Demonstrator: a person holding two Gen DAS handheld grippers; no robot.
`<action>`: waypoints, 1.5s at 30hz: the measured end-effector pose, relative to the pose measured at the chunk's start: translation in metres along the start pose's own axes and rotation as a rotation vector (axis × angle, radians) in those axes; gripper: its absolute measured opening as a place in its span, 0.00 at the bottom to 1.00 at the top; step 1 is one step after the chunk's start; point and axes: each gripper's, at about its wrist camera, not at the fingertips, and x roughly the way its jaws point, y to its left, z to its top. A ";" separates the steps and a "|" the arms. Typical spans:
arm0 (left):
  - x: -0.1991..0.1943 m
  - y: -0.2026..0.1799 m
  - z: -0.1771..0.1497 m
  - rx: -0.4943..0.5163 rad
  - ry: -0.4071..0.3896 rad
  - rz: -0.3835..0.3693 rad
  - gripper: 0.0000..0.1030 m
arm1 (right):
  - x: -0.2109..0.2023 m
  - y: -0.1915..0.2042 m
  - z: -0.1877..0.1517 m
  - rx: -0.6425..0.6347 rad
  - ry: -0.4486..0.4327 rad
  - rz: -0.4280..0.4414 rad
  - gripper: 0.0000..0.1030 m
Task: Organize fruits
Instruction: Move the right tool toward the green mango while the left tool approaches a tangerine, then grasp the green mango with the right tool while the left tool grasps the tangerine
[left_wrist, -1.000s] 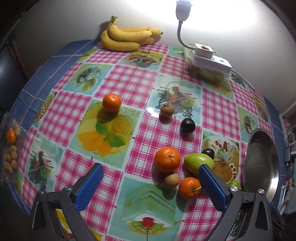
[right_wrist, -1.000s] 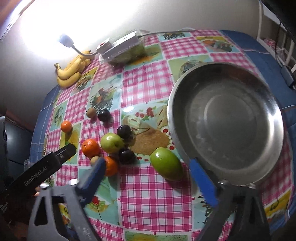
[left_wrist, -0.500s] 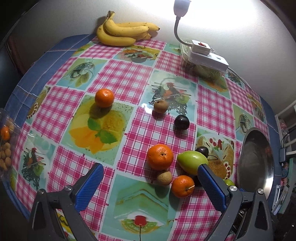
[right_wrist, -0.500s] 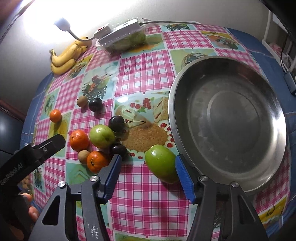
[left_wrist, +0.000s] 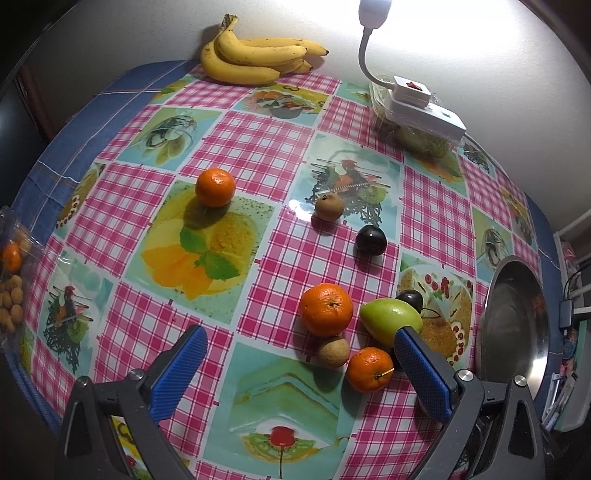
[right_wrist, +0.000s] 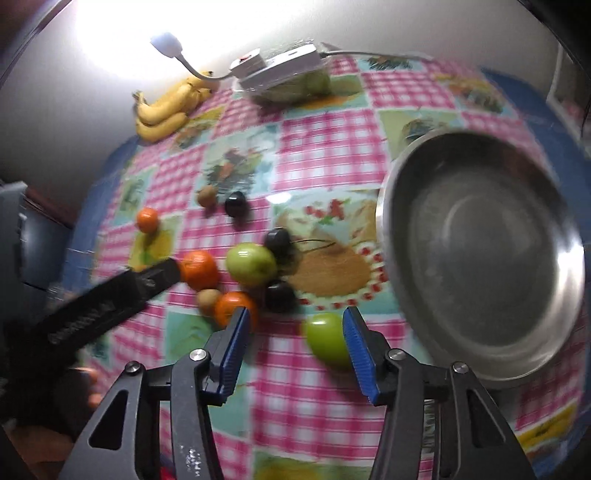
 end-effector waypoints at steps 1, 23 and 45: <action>0.000 0.000 0.000 0.001 0.001 0.001 0.99 | 0.003 -0.001 0.000 -0.004 0.006 -0.030 0.52; 0.017 -0.007 -0.005 0.013 0.074 -0.015 0.99 | 0.051 -0.002 -0.018 -0.038 0.149 -0.109 0.46; 0.031 -0.039 -0.013 0.098 0.108 -0.057 0.82 | 0.007 -0.016 -0.011 0.051 0.038 -0.044 0.41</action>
